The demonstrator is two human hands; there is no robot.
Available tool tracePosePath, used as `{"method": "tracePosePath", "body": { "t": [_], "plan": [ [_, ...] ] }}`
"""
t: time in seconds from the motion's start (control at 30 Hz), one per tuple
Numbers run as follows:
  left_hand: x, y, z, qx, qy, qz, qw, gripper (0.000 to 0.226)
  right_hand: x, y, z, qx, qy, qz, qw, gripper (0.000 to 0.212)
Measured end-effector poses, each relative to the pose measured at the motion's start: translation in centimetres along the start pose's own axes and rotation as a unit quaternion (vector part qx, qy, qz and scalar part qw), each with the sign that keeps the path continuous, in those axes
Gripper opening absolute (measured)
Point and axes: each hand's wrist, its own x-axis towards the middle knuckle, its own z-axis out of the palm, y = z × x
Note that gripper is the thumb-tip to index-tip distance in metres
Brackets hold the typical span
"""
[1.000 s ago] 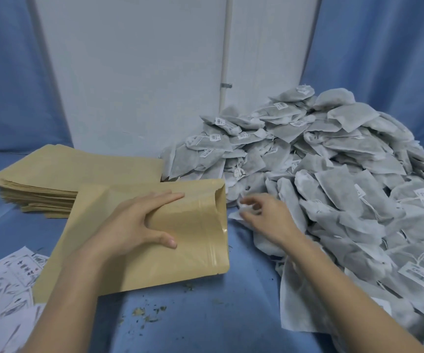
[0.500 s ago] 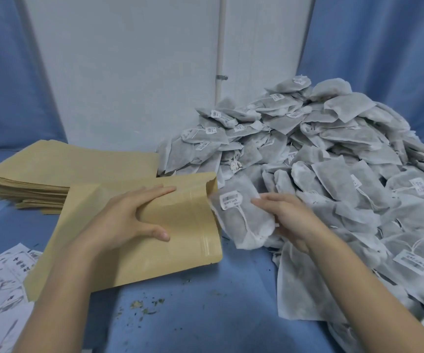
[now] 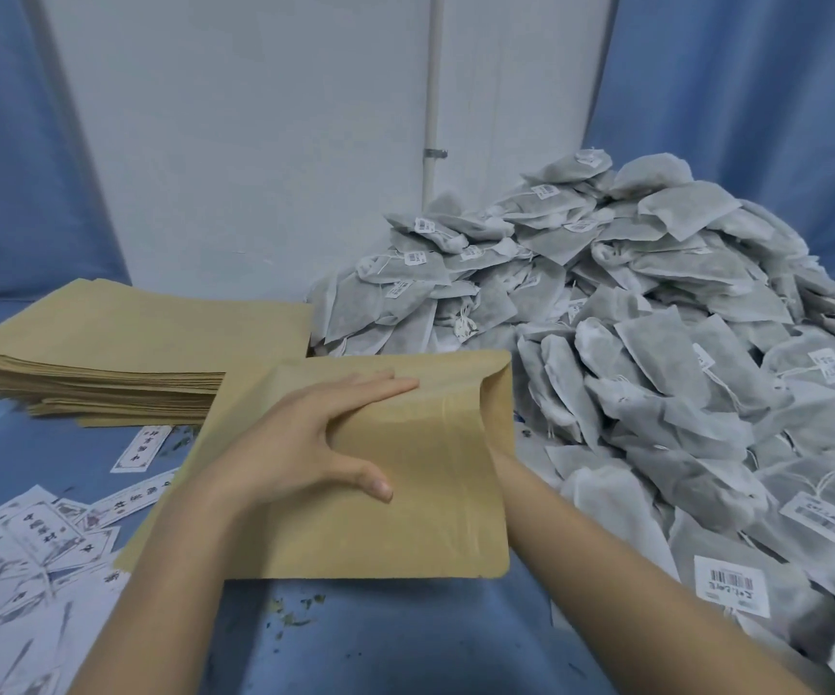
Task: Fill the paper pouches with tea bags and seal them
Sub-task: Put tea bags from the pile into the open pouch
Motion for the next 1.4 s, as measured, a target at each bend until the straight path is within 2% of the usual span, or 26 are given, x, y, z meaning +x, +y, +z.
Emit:
{"method": "tracePosePath", "body": {
  "t": [0.1,0.17,0.2,0.23,0.3,0.37,0.4,0.43,0.47,0.57,0.63,0.73,0.8,0.87,0.97,1.07,1.17,1.23,1.3,1.4],
  "plan": [
    [0.1,-0.4,0.1,-0.006,-0.004,-0.005,1.000,0.083,0.0,1.1,0.3,-0.063,-0.001,0.010,0.998,0.032],
    [0.0,-0.9,0.1,-0.006,-0.005,-0.009,1.000,0.080,-0.8,1.0,0.0,-0.109,-0.002,-0.024,0.994,0.018],
    [0.0,-1.1,0.2,-0.001,-0.001,-0.010,1.000,0.079,-0.8,1.4,-0.7,-0.123,0.011,-0.050,0.991,0.019],
    [0.1,-1.3,0.2,0.005,0.005,-0.012,1.000,0.079,-1.2,1.8,-1.6,-0.135,0.052,-0.076,0.987,0.017],
    [0.1,-1.7,0.4,0.023,0.010,-0.019,0.999,0.080,-1.9,4.0,-3.5,-0.207,0.141,-0.068,0.966,0.005],
    [0.1,-2.1,0.5,0.052,0.014,-0.034,0.998,0.081,-2.4,6.4,-4.8,-0.324,0.136,0.035,0.936,0.043],
    [0.1,-2.3,0.5,0.060,0.016,-0.042,0.997,0.081,-2.5,7.7,-5.0,-0.395,0.108,0.103,0.907,0.063],
    [0.1,-2.5,0.5,0.064,0.017,-0.049,0.997,0.081,-2.5,8.7,-5.0,-0.447,0.094,0.144,0.878,0.072],
    [0.0,-2.6,0.5,0.066,0.018,-0.053,0.996,0.081,-2.4,9.4,-4.9,-0.476,0.098,0.152,0.860,0.069],
    [0.0,-3.0,0.5,0.073,0.018,-0.059,0.995,0.083,-2.3,9.9,-4.8,-0.526,0.180,0.085,0.827,0.029],
    [-0.1,-3.1,0.4,0.067,0.020,-0.060,0.996,0.082,-2.4,9.7,-5.3,-0.478,0.252,0.047,0.840,0.027],
    [-0.2,-3.2,0.1,0.067,0.034,-0.060,0.995,0.079,-3.1,7.6,-6.4,-0.223,0.341,0.001,0.913,0.028],
    [-0.4,-3.2,-0.1,0.063,0.045,-0.062,0.995,0.080,-3.6,6.2,-7.3,0.011,0.318,-0.011,0.948,0.030],
    [-0.6,-3.1,-0.4,0.054,0.054,-0.060,0.995,0.080,-4.2,5.4,-7.9,0.135,0.222,-0.010,0.966,0.033],
    [-0.7,-2.6,-0.7,0.031,0.050,-0.051,0.997,0.079,-4.8,5.0,-7.4,0.157,0.112,-0.016,0.981,0.026],
    [-0.5,-1.6,-0.6,0.015,0.032,-0.037,0.999,0.077,-4.8,4.3,-6.3,0.141,0.073,-0.021,0.987,0.019],
    [0.0,-0.3,0.2,0.011,0.013,-0.017,1.000,0.078,-4.3,3.7,-4.2,0.066,0.109,-0.038,0.991,0.011],
    [0.5,0.4,1.0,0.022,-0.003,-0.002,1.000,0.080,-4.0,3.1,-2.8,0.047,0.154,-0.037,0.986,0.014],
    [0.8,1.0,1.8,0.048,-0.014,0.008,0.999,0.083,-3.7,2.9,-2.2,-0.030,0.169,-0.023,0.985,0.012],
    [1.1,1.2,2.9,0.072,-0.029,0.013,0.997,0.083,-2.9,4.3,-2.1,-0.015,0.165,0.031,0.986,0.021]
  ]
}}
